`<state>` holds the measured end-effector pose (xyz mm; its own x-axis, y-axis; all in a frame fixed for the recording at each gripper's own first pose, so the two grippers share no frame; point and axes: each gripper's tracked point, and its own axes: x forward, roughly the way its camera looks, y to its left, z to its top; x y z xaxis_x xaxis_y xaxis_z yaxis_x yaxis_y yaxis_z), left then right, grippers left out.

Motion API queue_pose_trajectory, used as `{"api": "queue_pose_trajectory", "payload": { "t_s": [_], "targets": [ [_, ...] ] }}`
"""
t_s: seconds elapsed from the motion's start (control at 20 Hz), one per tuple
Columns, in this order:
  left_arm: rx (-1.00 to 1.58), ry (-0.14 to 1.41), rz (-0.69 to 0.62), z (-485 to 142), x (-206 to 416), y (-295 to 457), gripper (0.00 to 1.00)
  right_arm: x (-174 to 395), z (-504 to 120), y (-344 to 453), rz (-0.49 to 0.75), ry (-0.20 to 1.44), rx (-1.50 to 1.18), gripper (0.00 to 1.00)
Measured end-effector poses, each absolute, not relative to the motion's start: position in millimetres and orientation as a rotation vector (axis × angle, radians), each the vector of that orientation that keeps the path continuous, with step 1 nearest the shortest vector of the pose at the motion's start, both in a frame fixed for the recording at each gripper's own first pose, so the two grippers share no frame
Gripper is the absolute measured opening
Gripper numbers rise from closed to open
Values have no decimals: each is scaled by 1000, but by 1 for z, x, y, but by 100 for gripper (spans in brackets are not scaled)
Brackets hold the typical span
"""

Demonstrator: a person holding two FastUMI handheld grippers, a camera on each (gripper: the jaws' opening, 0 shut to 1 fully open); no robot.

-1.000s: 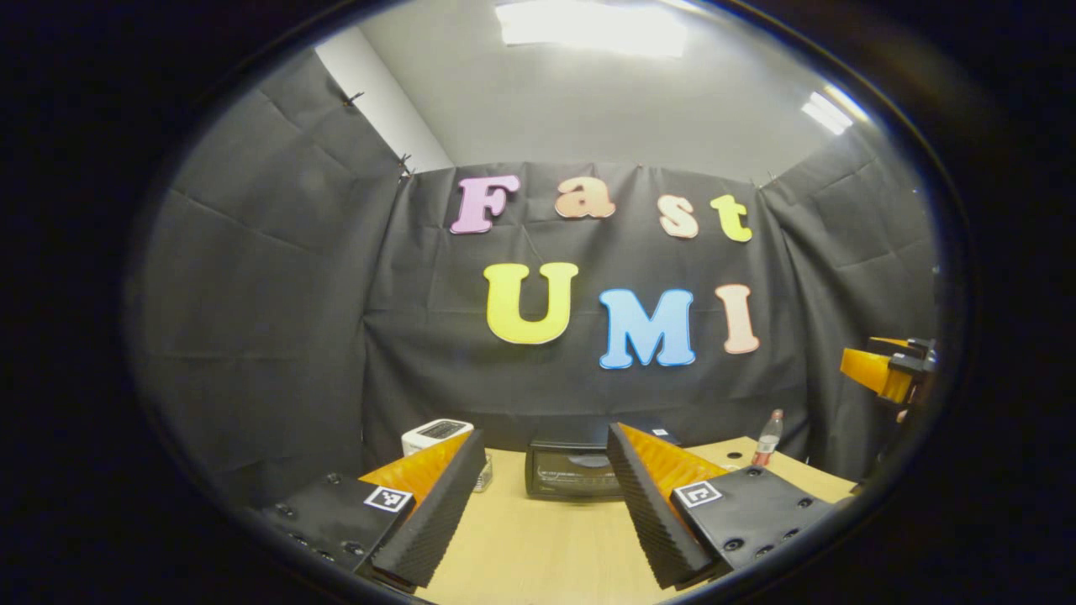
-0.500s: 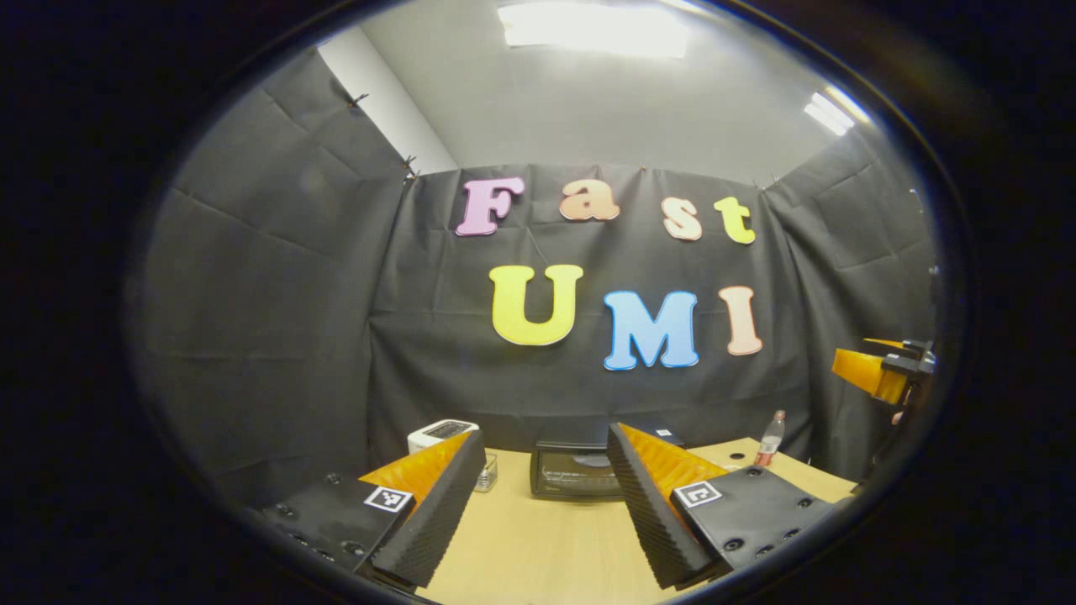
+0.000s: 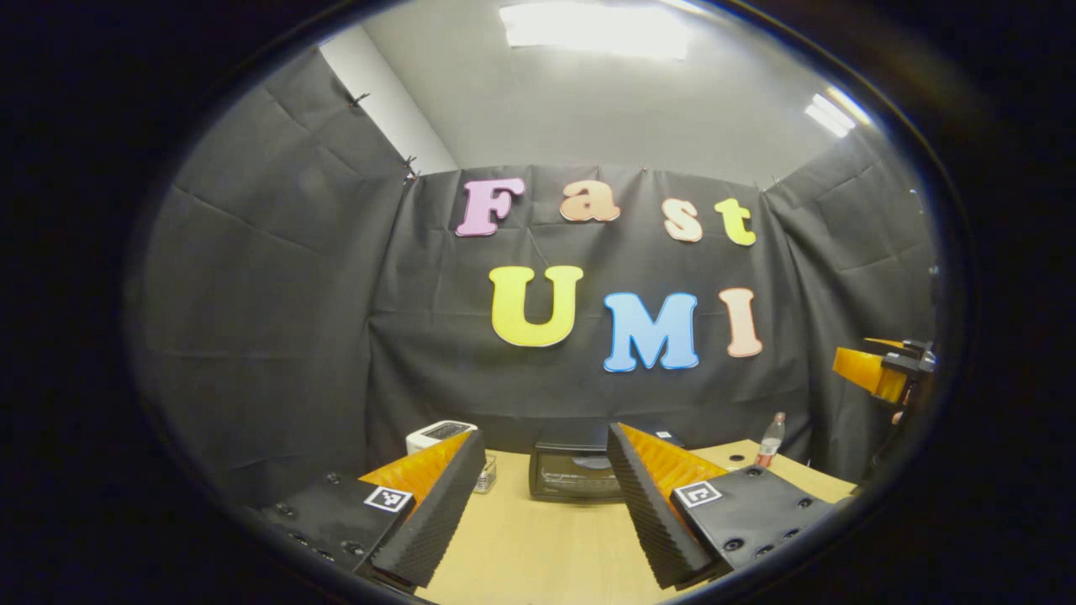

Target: Open the electric oven with the left hand, put the food in, and close the electric oven.

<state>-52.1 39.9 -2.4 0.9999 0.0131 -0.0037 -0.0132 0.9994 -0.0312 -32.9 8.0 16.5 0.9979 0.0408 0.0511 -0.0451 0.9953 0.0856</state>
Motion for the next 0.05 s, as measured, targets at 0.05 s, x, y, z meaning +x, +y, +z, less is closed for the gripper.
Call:
{"api": "queue_pose_trajectory", "payload": {
  "t_s": [0.05],
  "targets": [
    [-30,3,9,-4,-51,38,98,-33,17,8,41,-51,86,98]
  ]
}}
